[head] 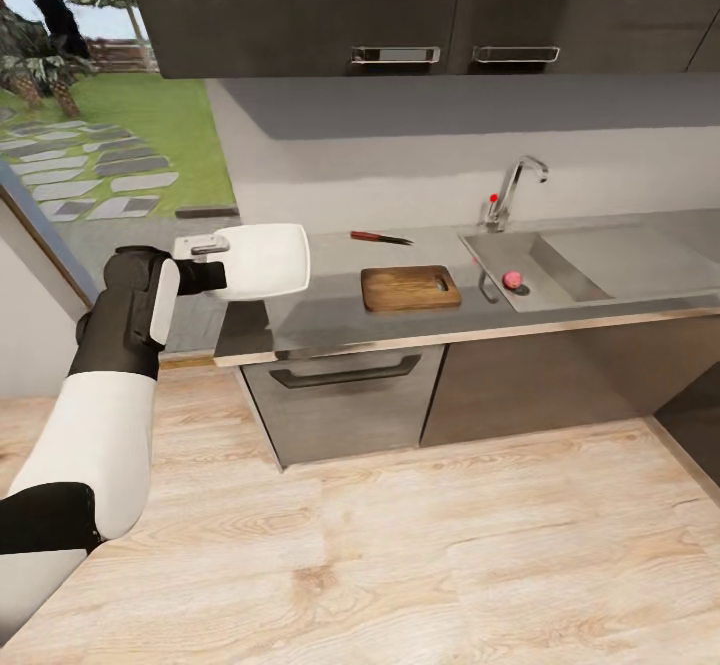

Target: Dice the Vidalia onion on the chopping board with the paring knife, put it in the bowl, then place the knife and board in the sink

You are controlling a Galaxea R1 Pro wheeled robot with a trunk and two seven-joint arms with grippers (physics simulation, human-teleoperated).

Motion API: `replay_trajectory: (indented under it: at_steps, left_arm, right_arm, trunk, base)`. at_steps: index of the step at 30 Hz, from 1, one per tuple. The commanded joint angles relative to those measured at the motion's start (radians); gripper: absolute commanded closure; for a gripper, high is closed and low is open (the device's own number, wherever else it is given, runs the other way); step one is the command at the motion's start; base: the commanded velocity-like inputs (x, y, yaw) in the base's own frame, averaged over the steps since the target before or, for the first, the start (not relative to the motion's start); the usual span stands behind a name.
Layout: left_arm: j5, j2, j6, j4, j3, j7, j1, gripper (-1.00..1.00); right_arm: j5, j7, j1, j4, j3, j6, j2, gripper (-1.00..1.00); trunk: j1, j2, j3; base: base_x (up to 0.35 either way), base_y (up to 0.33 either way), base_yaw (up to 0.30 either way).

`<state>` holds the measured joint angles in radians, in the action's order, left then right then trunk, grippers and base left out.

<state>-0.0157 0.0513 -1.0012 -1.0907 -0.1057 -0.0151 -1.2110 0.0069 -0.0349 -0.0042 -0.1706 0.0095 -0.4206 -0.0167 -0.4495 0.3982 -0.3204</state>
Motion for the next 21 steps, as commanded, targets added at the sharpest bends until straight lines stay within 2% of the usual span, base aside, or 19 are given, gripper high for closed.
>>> replay_trajectory:
  at_steps: [1,21]
  left_arm:
    - [-0.003,0.0,-0.004,-0.001,0.0,-0.002,-0.001,1.0]
    - [-0.003,-0.001,-0.004,0.014,0.0,-0.003,0.005,1.0]
  right_arm:
    - [0.001,-0.004,0.0,0.0,0.001,-0.003,0.0,-1.0]
    - [0.001,0.0,0.0,0.0,0.001,-0.014,0.001,-1.0]
  trunk:
    - [-0.001,0.002,-0.002]
    - [-0.001,0.002,-0.002]
  base:
    - [0.0,0.0,0.0]
    - [0.0,0.0,0.0]
